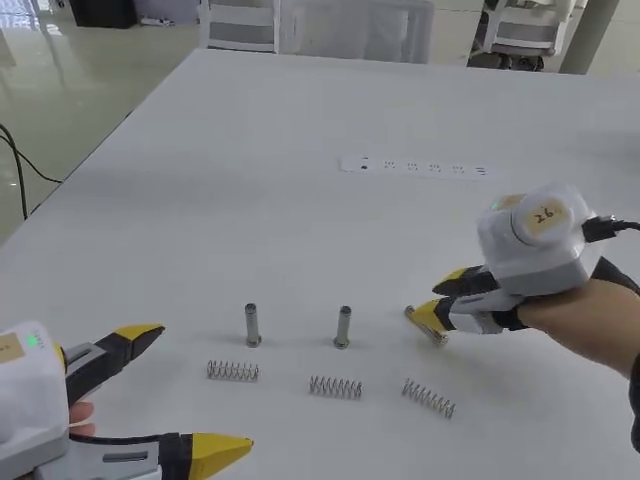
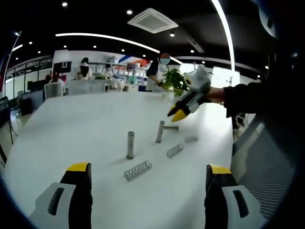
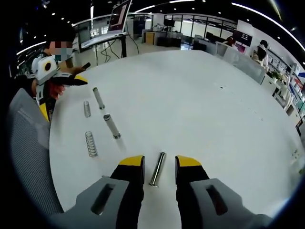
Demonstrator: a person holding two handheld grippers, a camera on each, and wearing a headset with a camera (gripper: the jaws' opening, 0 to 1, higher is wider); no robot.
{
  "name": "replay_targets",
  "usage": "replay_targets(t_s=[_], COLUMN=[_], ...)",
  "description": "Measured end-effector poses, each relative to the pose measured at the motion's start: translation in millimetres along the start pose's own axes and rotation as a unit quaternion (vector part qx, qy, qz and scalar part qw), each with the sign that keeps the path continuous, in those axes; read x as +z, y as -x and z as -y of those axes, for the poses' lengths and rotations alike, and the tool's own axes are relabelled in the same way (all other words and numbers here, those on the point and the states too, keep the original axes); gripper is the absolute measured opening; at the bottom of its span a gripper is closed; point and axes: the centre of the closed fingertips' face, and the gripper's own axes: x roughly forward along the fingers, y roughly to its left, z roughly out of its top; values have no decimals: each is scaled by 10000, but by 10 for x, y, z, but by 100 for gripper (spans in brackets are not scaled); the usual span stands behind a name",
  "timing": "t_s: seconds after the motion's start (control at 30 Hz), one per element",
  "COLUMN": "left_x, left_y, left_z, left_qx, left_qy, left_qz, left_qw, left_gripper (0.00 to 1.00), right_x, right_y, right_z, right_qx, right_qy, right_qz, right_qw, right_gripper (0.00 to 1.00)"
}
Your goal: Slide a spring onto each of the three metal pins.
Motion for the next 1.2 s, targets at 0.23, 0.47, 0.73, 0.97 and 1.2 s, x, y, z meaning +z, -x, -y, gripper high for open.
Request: replay_targets(t_s=[0.23, 0.47, 0.73, 0.97, 1.2], left_x=[-12, -26, -31, -37, -43], left_y=[-4, -7, -6, 5, 19], left_z=[1, 6, -2, -18, -33], left_qx=[-2, -15, -14, 3, 26], left_qy=[16, 35, 44, 55, 73], left_qz=[-15, -25, -24, -26, -28], left_qw=[10000, 10000, 10000, 10000, 10000], left_gripper=[97, 96, 96, 96, 96], right_x=[-34, -91, -102, -133, -167], right_y=[-111, -183, -244, -304, -313], right_z=[18, 38, 20, 48, 48], right_qx=[-49, -115, -137, -168, -168], right_qy=[-118, -393, -509, -537, -553], right_qz=[-214, -383, -519, -668, -822], right_qw=[9997, 9984, 9973, 9962, 9949], right_gripper=[15, 10, 8, 6, 6])
